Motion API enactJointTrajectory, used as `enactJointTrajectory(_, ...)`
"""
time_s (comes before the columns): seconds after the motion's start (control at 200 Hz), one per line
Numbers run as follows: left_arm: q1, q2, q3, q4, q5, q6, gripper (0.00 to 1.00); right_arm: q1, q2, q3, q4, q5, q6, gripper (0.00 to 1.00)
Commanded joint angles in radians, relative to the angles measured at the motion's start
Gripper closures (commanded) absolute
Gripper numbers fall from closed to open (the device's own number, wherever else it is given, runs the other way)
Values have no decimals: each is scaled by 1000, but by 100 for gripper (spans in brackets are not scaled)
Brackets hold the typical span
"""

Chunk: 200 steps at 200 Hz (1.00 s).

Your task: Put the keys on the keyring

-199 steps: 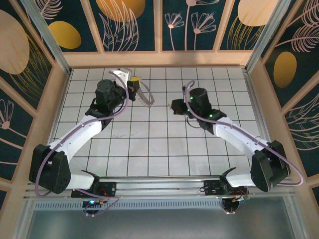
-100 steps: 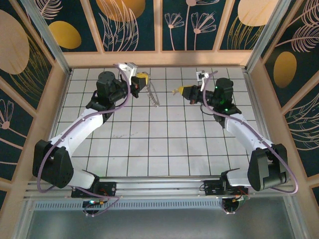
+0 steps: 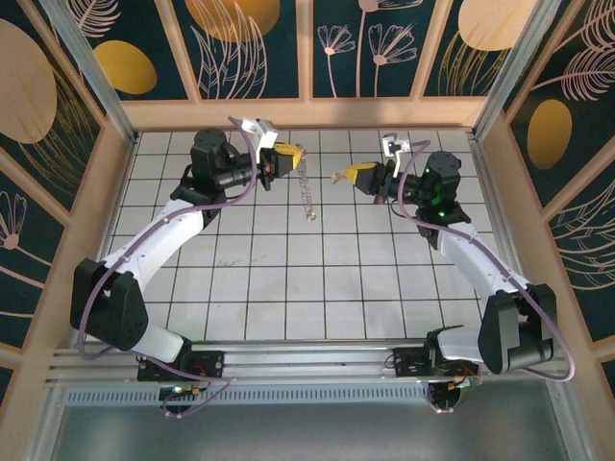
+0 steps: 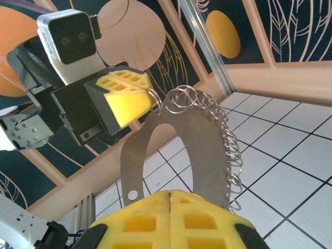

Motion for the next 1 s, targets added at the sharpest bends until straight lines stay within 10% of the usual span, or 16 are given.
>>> enactJointTrajectory(0.0,1,9,44,62,70,2,100,-4,-41,-17,42,-36,-24,100)
enactJointTrajectory(0.54,-17,63,146,-60,229,109,100,-5,-38,94,-155,-115,-237,100)
enactJointTrajectory(0.996,-94,118,241,-200,84,324,100,-5,26,172,-191,-160,-315,100)
